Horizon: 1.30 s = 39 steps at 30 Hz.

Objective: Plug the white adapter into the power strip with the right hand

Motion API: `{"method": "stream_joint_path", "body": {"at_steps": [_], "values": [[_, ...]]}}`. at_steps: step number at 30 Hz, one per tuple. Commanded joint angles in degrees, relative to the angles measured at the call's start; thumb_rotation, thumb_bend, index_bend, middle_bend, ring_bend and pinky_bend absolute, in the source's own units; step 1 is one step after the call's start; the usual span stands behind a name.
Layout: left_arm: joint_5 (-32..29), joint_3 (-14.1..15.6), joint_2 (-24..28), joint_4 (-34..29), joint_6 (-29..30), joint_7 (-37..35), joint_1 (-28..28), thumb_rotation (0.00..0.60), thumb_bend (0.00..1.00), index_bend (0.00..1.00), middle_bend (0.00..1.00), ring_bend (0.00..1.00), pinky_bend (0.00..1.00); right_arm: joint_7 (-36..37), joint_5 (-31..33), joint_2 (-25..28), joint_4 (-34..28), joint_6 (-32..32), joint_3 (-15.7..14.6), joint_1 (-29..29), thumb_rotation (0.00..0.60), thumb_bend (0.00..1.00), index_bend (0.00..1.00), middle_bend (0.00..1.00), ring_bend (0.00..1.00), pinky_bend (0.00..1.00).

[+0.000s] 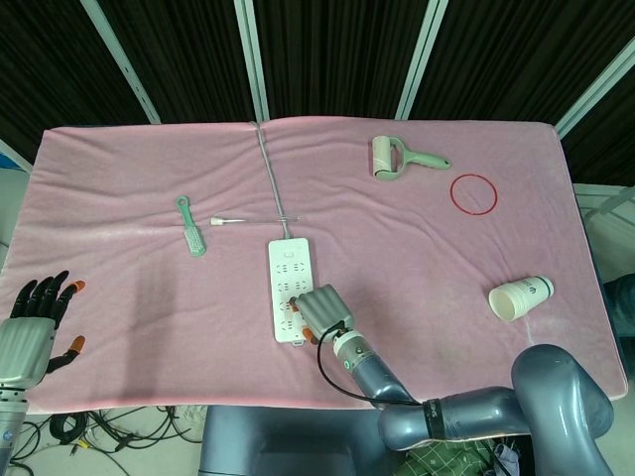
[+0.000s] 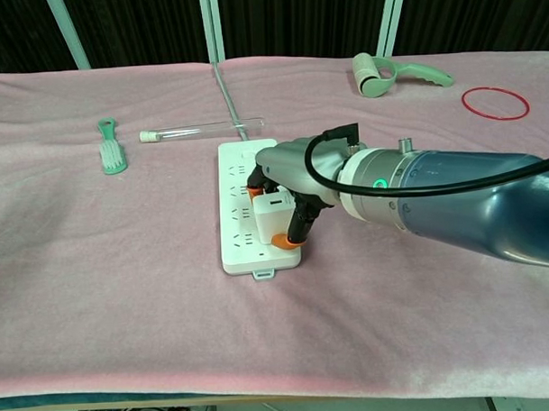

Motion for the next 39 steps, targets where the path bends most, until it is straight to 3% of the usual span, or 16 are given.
{"method": "stream_joint_path", "body": {"at_steps": [1,4,8,14,25,39], "values": [[0.0,0.0,0.0,0.0,0.0,0.1,0.0,0.600,0.30,0.12,0.00,0.00,0.00,0.4,-0.5,0.7,-0.7,0.2,-0.3,-0.3,0.600,0.50,1.00,0.86,0.88,0.71],[0.0,0.1,-0.1,0.0,0.1,0.3,0.0,0.600,0.30,0.12,0.00,0.00,0.00,1.3,-1.0,1.5,-1.6,0.1,-0.4,-0.8,0.600,0.41,0.85,0.69,0.76,0.64],[0.0,0.0,-0.1,-0.1,0.2,0.4,0.1,0.600,0.30,0.12,0.00,0.00,0.00,1.9,-0.1,2.1,-2.3,-0.1,-0.4,-1.0,0.600,0.30,0.55,0.47,0.58,0.50],[-0.2,0.0,-0.1,-0.1,0.0,0.5,0.1,0.600,0.30,0.12,0.00,0.00,0.00,1.5,1.0,2.2,-2.9,1.1,-0.7,-0.9,0.600,0.22,0.32,0.28,0.40,0.36],[-0.2,-0.1,-0.2,0.0,0.1,0.6,0.1,0.600,0.30,0.12,0.00,0.00,0.00,2.0,1.5,2.6,-4.2,2.2,-0.6,-1.3,0.600,0.15,0.17,0.17,0.27,0.27],[-0.6,-0.1,-0.1,-0.3,-0.1,1.1,0.1,0.600,0.30,0.12,0.00,0.00,0.00,7.7,-3.8,7.6,-10.0,4.8,0.9,-4.8,0.600,0.13,0.15,0.15,0.26,0.26]]}}
